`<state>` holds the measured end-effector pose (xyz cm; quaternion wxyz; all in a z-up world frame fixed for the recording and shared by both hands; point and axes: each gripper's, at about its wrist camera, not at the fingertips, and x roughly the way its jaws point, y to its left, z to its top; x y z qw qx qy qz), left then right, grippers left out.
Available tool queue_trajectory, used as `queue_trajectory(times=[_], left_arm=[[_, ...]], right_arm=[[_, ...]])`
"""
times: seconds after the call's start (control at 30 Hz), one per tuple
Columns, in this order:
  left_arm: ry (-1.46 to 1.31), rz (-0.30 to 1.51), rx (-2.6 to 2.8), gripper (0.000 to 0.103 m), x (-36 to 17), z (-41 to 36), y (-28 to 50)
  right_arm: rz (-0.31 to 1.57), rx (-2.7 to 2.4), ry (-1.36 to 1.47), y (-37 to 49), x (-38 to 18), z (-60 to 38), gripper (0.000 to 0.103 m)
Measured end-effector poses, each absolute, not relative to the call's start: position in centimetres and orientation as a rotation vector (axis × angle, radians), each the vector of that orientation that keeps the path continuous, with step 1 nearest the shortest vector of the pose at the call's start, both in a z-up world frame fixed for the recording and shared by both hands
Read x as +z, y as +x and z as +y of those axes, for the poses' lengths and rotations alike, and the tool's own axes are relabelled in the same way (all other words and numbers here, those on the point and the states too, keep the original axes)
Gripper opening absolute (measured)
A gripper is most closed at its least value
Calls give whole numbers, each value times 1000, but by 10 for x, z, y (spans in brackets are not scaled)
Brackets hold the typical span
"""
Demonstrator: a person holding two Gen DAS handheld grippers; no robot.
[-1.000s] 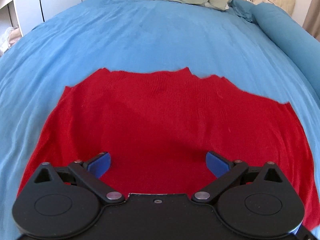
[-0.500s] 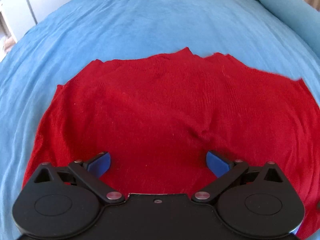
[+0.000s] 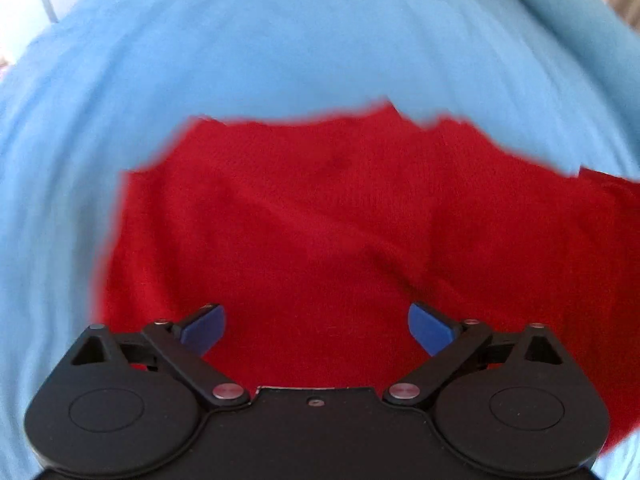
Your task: Fold small clothes
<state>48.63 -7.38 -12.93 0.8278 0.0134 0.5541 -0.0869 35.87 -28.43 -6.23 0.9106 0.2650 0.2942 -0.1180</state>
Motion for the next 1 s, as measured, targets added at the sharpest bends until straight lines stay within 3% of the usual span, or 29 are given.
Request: queue_trajectory(times=[0.23,0.47,0.63,0.9,0.93,1.0], left_arm=[[17,1095,-103,101,-91,50,452],[42,1170,3,100,-124,128,418],[35,1179,1,100,-135,144,409],[1,1140,-8,100,-123,135,411],[-1,1139,-10,100,-122,132,413],[4,1136,-13,100,-121,130,417]], right_arm=[[552,142,399,419,-32,-183,21],[746,461,69,427,-107,-62,20],[863,506,-173,414,-169,-23,20],[874,604,-263,398,-175,-11,21],[877,629,-280,394,-177,-7,16],[915,679,-302,391,-186,3,15]])
